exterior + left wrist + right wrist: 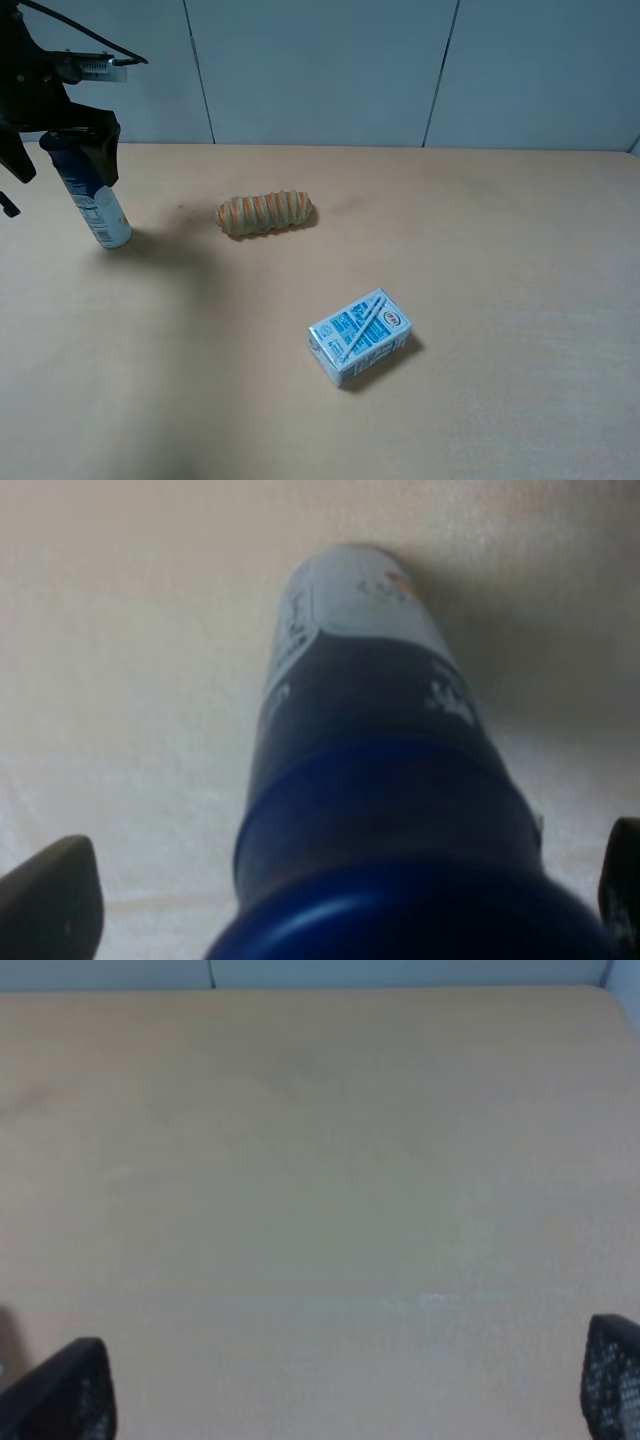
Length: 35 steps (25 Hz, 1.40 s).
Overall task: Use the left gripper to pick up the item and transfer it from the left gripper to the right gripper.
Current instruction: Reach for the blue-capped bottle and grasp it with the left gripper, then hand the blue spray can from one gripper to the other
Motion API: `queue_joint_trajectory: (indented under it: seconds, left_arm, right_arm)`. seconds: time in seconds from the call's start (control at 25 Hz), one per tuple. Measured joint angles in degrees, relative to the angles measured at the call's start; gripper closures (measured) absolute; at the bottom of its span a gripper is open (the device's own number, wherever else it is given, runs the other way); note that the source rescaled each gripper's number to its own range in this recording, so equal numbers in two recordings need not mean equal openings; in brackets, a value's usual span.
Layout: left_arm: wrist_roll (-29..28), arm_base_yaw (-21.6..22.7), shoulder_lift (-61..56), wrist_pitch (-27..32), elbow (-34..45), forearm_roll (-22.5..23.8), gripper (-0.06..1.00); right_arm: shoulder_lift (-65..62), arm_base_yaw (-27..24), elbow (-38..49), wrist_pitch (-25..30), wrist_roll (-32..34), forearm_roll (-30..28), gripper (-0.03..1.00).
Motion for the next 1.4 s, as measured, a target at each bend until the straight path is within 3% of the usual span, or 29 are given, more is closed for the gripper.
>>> queue_joint_trajectory:
  seconds: [0.28, 0.44, 0.52, 0.6, 0.64, 0.68, 1.08, 1.28, 1.4]
  left_arm:
    - [1.10, -1.20, 0.00, -2.51, 0.05, 1.41, -0.05]
    - [1.51, -1.20, 0.00, -3.24, 1.28, 1.35, 0.08]
    - [1.55, -1.20, 0.00, -3.30, 1.92, 1.35, 0.25]
    - [1.66, -1.20, 0.00, -3.43, 2.18, 1.35, 0.57]
    - [1.66, -1.20, 0.00, -3.50, 2.32, 1.35, 0.86]
    - [1.76, -1.20, 0.00, -3.50, 2.32, 1.19, 0.94]
    - [2.12, -1.20, 0.00, -2.93, 1.84, 1.12, 0.94]
    - [2.18, -1.20, 0.19, 1.96, -3.34, 1.07, 0.94]
    - [2.13, -1.20, -0.32, 1.96, -6.60, -0.31, 0.94]
  right_arm:
    - [0.00, 0.00, 0.00, 0.00, 0.00, 0.00, -0.03]
    - [0.00, 0.00, 0.00, 0.00, 0.00, 0.00, -0.03]
    - [0.00, 0.00, 0.00, 0.00, 0.00, 0.00, -0.03]
    - [0.00, 0.00, 0.00, 0.00, 0.00, 0.00, -0.03]
    - [0.00, 0.00, 0.00, 0.00, 0.00, 0.00, -0.03]
    - [0.00, 0.00, 0.00, 0.00, 0.00, 0.00, -0.03]
    - [0.00, 0.00, 0.00, 0.00, 0.00, 0.00, -0.03]
    - [0.00, 0.00, 0.00, 0.00, 0.00, 0.00, -0.03]
    - [0.00, 0.00, 0.00, 0.00, 0.00, 0.00, -0.03]
